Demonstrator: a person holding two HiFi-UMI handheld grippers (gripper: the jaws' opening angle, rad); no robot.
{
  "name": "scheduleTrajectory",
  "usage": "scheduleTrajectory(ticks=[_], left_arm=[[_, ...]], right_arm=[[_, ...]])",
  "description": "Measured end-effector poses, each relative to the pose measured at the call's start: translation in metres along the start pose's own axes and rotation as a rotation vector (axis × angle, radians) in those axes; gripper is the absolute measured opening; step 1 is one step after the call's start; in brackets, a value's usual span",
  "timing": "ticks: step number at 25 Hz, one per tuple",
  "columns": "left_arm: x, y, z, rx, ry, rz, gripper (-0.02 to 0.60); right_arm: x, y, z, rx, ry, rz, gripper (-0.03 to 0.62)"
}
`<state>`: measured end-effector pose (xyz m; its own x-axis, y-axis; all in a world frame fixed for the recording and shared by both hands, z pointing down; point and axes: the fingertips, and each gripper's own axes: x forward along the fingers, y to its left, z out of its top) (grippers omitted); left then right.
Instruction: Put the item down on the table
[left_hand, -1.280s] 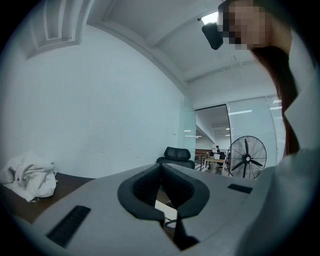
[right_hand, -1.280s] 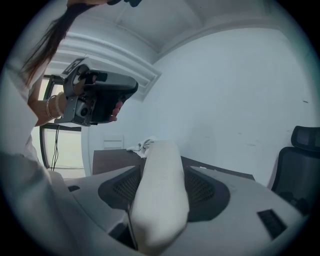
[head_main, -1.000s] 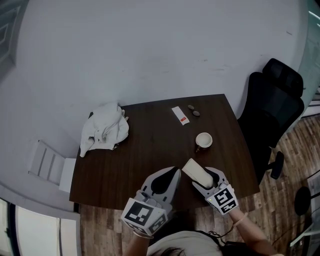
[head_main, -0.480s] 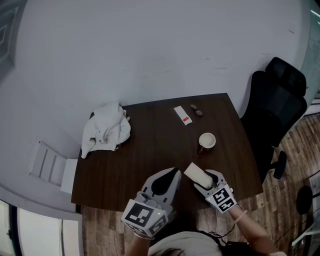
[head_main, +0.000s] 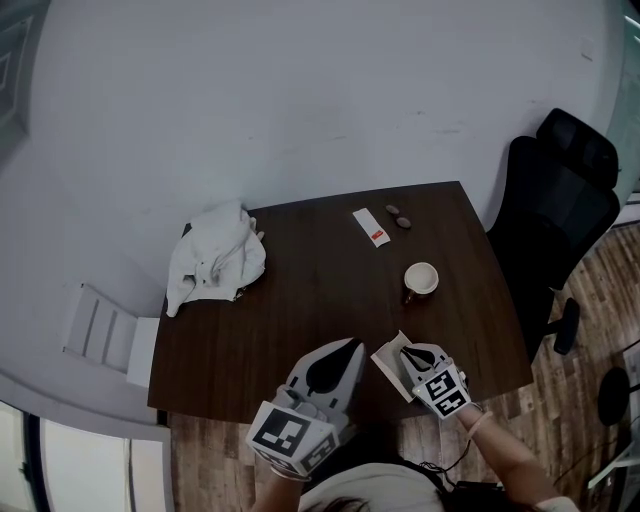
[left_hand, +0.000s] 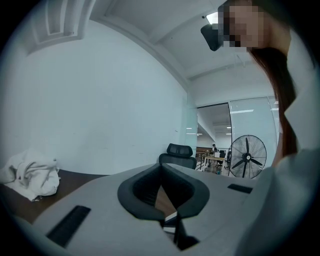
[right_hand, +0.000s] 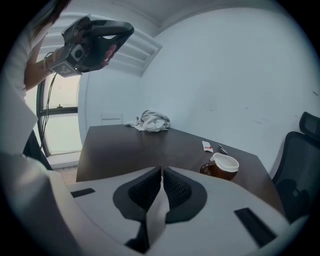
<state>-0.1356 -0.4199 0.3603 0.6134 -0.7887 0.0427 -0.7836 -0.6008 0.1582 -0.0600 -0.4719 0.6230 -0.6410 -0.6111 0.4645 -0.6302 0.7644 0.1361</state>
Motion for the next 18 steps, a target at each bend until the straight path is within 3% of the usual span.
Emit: scheduleTrajectory(ticks=[18], left_arm=[[-0.009, -0.002, -0.006, -0.007, 0.016, 0.003, 0.018]], right_arm=[[0.004, 0.012, -0.007, 0.059, 0.027, 0.031, 0.023]])
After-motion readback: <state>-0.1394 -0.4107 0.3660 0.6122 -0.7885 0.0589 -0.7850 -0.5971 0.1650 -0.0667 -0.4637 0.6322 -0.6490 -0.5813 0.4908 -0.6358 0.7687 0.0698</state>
